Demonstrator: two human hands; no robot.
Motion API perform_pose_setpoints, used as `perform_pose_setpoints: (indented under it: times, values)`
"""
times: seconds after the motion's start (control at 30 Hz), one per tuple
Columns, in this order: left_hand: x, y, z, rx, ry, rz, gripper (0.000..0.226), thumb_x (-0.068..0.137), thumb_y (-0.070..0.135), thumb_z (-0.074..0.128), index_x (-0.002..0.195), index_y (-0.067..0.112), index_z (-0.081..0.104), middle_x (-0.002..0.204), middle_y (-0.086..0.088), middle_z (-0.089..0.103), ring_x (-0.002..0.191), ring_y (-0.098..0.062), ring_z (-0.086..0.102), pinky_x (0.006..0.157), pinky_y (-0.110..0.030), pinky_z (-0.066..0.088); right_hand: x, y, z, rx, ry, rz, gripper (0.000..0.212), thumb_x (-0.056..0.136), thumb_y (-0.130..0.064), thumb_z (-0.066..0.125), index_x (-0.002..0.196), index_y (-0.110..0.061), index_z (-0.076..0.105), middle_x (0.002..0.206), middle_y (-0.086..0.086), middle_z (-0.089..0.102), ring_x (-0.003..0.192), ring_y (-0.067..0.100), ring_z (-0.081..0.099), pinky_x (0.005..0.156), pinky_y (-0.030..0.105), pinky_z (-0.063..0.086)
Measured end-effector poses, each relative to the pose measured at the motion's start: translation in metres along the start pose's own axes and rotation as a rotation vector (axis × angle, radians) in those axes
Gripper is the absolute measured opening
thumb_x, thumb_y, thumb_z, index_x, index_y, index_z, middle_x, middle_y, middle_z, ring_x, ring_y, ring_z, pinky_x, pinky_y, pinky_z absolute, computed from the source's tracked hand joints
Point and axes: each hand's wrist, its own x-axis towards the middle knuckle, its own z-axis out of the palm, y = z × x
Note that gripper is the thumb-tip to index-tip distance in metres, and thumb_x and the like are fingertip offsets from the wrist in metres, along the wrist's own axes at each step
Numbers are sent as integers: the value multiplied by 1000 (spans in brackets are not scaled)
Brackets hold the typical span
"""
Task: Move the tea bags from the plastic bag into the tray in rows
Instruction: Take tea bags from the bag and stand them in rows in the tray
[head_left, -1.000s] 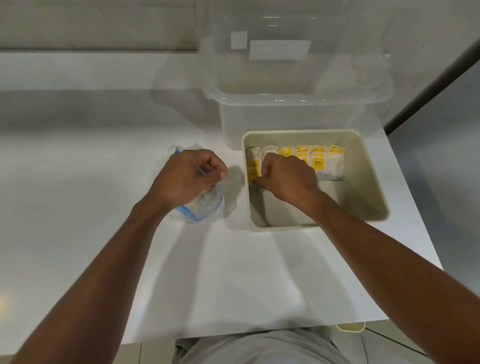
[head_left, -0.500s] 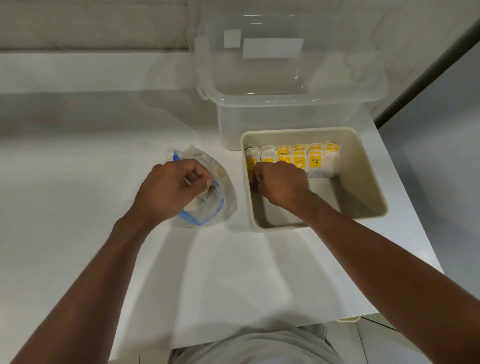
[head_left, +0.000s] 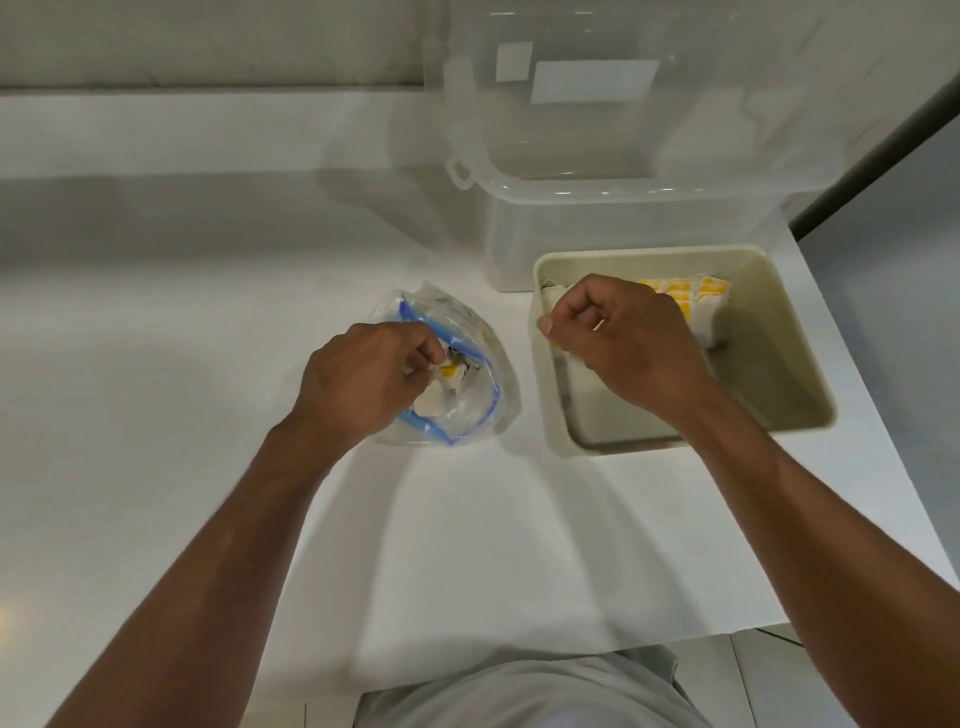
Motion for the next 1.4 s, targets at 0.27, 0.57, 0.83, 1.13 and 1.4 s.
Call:
perform_pose_setpoints:
  times: [0.27,0.57,0.83,1.13,1.4]
  values:
    - [-4,-13,-8,-33,-69,66,27,98,25,49,108,38,70,103,13,70,85,-17,61,65,-26,40,-30,-46,37,-53,-135,-102,9,79,-39,73,82,-32,68,72,-22,67,70,-2,61,62,16,45]
    - [-14,-29,-5,3,-129,193,23,91,26,62,109,38,69,108,11,69,91,-20,62,72,-30,49,-45,-51,100,-371,-113,-207,46,85,-56,64,126,-35,61,113,-8,71,99,18,67,82,33,55]
    - [-15,-39,10,-252,71,148,14,92,29,65,105,33,69,96,14,73,81,-14,67,70,-30,53,-41,-46,128,-333,42,-109,27,100,-44,48,110,-23,60,87,1,72,73,22,68,66,31,55]
    - [-54,-52,41,-7,97,206,47,78,23,79,119,31,57,123,6,52,61,-24,63,51,-35,53,-62,-41,121,-500,-81,27,39,102,-37,41,136,-18,39,95,5,68,80,24,66,65,28,44]
    - [-58,-43,38,-17,180,165,17,82,36,76,97,34,67,105,12,63,60,-19,64,48,-27,50,-69,-27,123,-284,-36,45,23,102,-39,39,116,-22,44,78,-2,67,61,17,56,55,25,38]
